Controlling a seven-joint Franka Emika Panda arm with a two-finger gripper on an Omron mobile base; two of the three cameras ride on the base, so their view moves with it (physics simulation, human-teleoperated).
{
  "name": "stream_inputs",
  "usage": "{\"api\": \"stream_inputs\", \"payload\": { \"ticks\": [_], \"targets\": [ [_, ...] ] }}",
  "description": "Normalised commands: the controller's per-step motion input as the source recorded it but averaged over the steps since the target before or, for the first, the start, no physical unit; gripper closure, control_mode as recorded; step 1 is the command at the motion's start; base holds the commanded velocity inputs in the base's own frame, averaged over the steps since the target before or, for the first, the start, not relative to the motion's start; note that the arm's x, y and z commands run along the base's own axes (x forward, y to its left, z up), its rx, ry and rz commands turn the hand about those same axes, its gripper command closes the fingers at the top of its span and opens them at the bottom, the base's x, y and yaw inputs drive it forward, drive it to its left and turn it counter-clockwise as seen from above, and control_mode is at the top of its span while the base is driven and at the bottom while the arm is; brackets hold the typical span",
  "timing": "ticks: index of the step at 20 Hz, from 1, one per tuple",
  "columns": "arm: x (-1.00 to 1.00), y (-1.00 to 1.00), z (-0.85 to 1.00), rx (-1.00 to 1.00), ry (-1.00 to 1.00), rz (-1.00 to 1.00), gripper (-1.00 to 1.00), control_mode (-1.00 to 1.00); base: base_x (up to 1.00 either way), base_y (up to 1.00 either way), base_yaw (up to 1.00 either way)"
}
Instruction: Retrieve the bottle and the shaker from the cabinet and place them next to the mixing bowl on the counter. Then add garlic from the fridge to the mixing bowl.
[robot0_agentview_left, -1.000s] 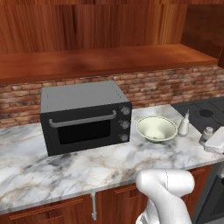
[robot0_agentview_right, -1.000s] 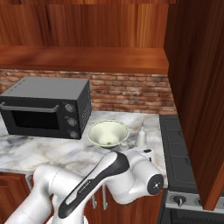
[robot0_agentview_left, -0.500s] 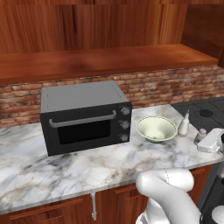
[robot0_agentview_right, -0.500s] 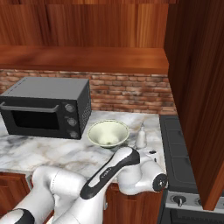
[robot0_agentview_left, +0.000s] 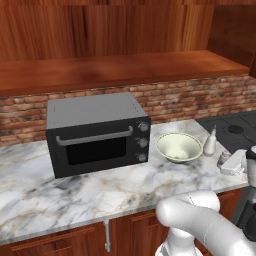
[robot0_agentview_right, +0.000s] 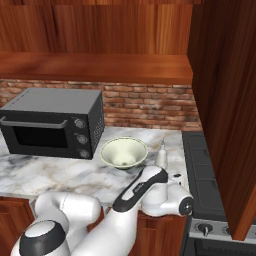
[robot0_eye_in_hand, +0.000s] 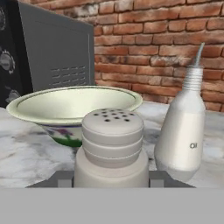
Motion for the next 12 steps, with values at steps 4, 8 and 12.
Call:
{"api": "stream_inputs", "payload": {
  "ticks": [4,8,12],
  "targets": [
    [0.31,0.0,-0.17,0.01,0.0,0.0,1.0,-1.0,0.0,0.0,0.0],
    [0.31,0.0,-0.13,0.02,0.03,0.0,1.0,-1.0,0.0,0.0,0.0],
    [0.2,0.0,-0.17,0.0,0.03,0.0,1.0,-1.0,0.0,0.0,0.0]
  ]
}}
